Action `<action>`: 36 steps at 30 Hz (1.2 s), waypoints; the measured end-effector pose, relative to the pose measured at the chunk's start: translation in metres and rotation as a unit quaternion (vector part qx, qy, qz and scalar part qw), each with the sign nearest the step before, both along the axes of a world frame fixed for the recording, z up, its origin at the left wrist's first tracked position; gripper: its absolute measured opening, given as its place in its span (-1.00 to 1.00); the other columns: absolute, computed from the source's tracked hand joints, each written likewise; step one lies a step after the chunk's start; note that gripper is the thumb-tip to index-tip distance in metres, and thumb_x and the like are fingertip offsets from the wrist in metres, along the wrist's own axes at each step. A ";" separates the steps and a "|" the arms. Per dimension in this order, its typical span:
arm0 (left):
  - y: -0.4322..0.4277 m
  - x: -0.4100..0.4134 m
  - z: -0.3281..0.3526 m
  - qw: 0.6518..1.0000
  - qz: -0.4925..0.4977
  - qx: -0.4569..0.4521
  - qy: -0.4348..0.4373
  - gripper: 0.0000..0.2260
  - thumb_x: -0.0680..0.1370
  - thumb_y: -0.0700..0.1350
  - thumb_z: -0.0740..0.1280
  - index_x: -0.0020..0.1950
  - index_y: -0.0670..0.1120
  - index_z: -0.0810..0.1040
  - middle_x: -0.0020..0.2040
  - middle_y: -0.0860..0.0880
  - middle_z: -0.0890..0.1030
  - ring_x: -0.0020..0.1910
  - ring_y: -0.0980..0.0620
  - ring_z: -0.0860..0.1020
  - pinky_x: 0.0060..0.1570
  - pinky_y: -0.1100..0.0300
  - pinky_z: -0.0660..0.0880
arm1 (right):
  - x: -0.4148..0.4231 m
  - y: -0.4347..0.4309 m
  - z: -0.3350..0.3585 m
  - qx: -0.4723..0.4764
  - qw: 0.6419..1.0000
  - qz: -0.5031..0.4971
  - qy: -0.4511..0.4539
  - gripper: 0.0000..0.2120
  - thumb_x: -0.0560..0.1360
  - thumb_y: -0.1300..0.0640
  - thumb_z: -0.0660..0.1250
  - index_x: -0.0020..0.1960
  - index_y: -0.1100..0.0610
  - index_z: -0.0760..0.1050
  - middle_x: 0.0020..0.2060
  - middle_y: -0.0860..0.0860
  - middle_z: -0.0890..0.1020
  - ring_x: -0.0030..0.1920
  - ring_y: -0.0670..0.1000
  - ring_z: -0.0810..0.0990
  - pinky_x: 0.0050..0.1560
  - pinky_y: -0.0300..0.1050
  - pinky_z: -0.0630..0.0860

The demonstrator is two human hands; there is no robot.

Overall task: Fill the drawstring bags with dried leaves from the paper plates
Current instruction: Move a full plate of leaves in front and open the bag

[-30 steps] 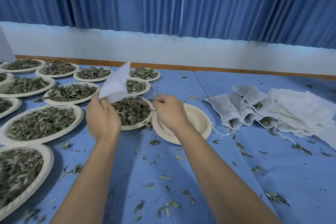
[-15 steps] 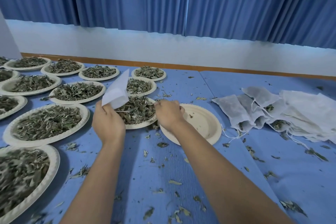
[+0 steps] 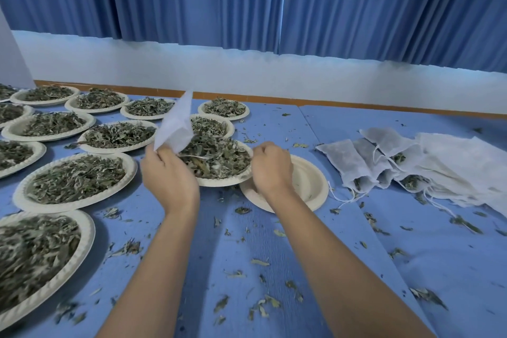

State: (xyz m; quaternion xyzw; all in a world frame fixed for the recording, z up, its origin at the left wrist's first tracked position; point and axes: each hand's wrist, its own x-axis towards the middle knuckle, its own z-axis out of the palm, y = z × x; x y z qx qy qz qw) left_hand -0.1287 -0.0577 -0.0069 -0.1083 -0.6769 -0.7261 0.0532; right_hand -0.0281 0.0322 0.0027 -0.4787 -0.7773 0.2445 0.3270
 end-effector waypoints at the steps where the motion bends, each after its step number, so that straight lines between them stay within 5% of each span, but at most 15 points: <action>1: 0.004 0.008 0.001 1.000 -0.018 -0.005 0.005 -0.79 0.64 -0.13 0.05 0.00 -0.17 0.44 -0.18 -0.04 0.44 -0.25 0.00 0.40 -0.31 0.22 0.19 | 0.008 0.003 0.000 -0.002 1.000 -0.014 0.022 -0.69 0.62 0.15 0.04 0.09 0.24 0.53 0.00 0.14 0.62 0.16 0.18 0.46 0.09 0.06 0.43; 5: 0.023 0.038 0.004 0.997 -0.080 -0.023 0.004 -0.75 0.65 -0.10 0.04 0.02 -0.17 0.47 -0.17 -0.11 0.48 -0.09 -0.15 0.49 -0.23 0.09 0.27 | 0.043 0.019 -0.001 0.013 0.995 -0.081 0.055 -0.71 0.61 0.14 0.04 0.04 0.26 0.50 -0.11 0.15 0.59 0.08 0.20 0.49 -0.22 -0.06 0.34; 8: 0.034 0.056 0.000 0.994 -0.109 -0.019 -0.009 -0.69 0.66 -0.10 0.04 0.21 -0.21 0.49 -0.17 -0.05 0.54 -0.26 0.12 0.46 -0.36 0.32 0.34 | 0.073 0.032 -0.002 0.015 0.990 -0.132 0.049 -0.69 0.61 0.13 0.03 0.04 0.25 0.51 -0.13 0.14 0.58 0.00 0.19 0.51 -0.22 -0.07 0.28; 13: 0.041 0.068 -0.013 0.990 -0.131 -0.044 -0.019 -0.70 0.65 -0.11 0.06 -0.06 -0.25 0.50 -0.25 -0.03 0.53 -0.28 0.02 0.45 -0.40 0.39 0.30 | 0.103 0.039 -0.012 -0.012 0.985 -0.169 0.038 -0.69 0.60 0.14 0.03 -0.02 0.25 0.51 -0.14 0.14 0.56 -0.04 0.18 0.49 -0.22 -0.07 0.27; 17: 0.039 0.068 -0.017 0.989 -0.136 -0.056 -0.010 -0.67 0.65 -0.09 0.06 -0.12 -0.24 0.49 -0.20 -0.15 0.59 -0.20 -0.11 0.53 -0.26 0.08 0.36 | 0.105 0.039 -0.017 -0.035 0.984 -0.172 0.028 -0.69 0.59 0.14 0.04 -0.03 0.23 0.54 -0.12 0.12 0.53 -0.06 0.14 0.41 -0.18 -0.07 0.25; 22: 0.036 0.065 -0.017 0.988 -0.139 -0.068 -0.023 -0.69 0.65 -0.09 0.05 -0.24 -0.10 0.42 -0.21 -0.12 0.56 -0.21 -0.08 0.51 -0.20 0.05 0.38 | 0.097 0.034 -0.021 -0.047 0.989 -0.129 0.055 -0.66 0.60 0.16 0.05 -0.35 0.13 0.29 -0.35 0.05 0.45 -0.23 0.13 0.41 -0.39 -0.07 0.16; 24: 0.035 0.066 -0.011 0.989 -0.134 -0.066 -0.017 -0.68 0.65 -0.10 0.05 -0.30 -0.05 0.33 -0.30 -0.04 0.45 -0.32 0.00 0.40 -0.31 0.09 0.30 | 0.095 0.034 -0.021 -0.044 0.989 -0.128 0.061 -0.67 0.60 0.14 0.05 -0.33 0.13 0.33 -0.29 0.08 0.50 -0.17 0.15 0.44 -0.35 -0.08 0.21; 26: 0.034 0.065 -0.002 0.990 -0.133 -0.042 -0.006 -0.68 0.65 -0.09 0.05 -0.31 -0.02 0.30 -0.35 0.00 0.38 -0.38 0.01 0.32 -0.33 0.08 0.24 | 0.094 0.031 -0.015 -0.002 0.988 -0.127 0.087 -0.75 0.59 0.12 0.10 -0.09 0.16 0.52 -0.06 0.09 0.59 0.01 0.12 0.50 -0.13 -0.07 0.37; 28: 0.035 0.063 0.008 0.990 -0.143 -0.014 -0.001 -0.70 0.64 -0.08 0.05 -0.29 0.03 0.30 -0.33 0.01 0.40 -0.38 0.00 0.31 -0.33 0.08 0.24 | 0.090 0.022 -0.002 0.041 0.985 -0.068 0.153 -0.79 0.56 0.12 0.19 0.10 0.10 0.55 0.02 -0.02 0.61 0.00 -0.07 0.54 0.02 -0.11 0.46; 29: 0.036 0.062 0.013 0.990 -0.144 -0.009 0.005 -0.71 0.64 -0.08 0.05 -0.29 0.03 0.29 -0.35 0.02 0.39 -0.41 0.04 0.29 -0.35 0.10 0.23 | 0.086 0.017 0.005 0.031 0.981 -0.006 0.189 -0.83 0.54 0.14 0.23 0.06 0.04 0.57 -0.04 -0.06 0.64 -0.14 -0.16 0.55 -0.09 -0.20 0.49; 31: 0.037 0.062 0.019 0.990 -0.139 -0.008 0.022 -0.70 0.64 -0.09 0.04 -0.30 -0.02 0.27 -0.40 0.02 0.32 -0.52 0.17 0.25 -0.43 0.21 0.19 | 0.074 0.002 0.019 -0.077 0.963 0.133 0.222 -0.82 0.51 0.21 0.27 -0.05 -0.02 0.59 -0.11 -0.05 0.67 -0.34 -0.19 0.54 -0.30 -0.30 0.47; 34: 0.036 0.065 0.024 0.990 -0.133 -0.001 0.040 -0.72 0.63 -0.11 0.05 -0.29 -0.07 0.30 -0.39 0.03 0.36 -0.52 0.26 0.34 -0.47 0.33 0.26 | 0.055 -0.018 0.026 -0.272 0.890 0.284 0.231 -0.69 0.50 0.38 0.17 0.14 0.15 0.55 -0.01 -0.01 0.63 -0.21 -0.14 0.62 -0.16 -0.26 0.59; 36: 0.035 0.063 0.025 0.990 -0.132 0.002 0.050 -0.76 0.62 -0.12 0.05 -0.22 -0.08 0.36 -0.35 0.05 0.47 -0.46 0.33 0.43 -0.47 0.41 0.30 | 0.048 -0.026 0.023 -0.316 0.863 0.320 0.229 -0.63 0.50 0.45 0.08 0.17 0.25 0.52 -0.07 0.02 0.62 -0.24 -0.16 0.60 -0.10 -0.27 0.59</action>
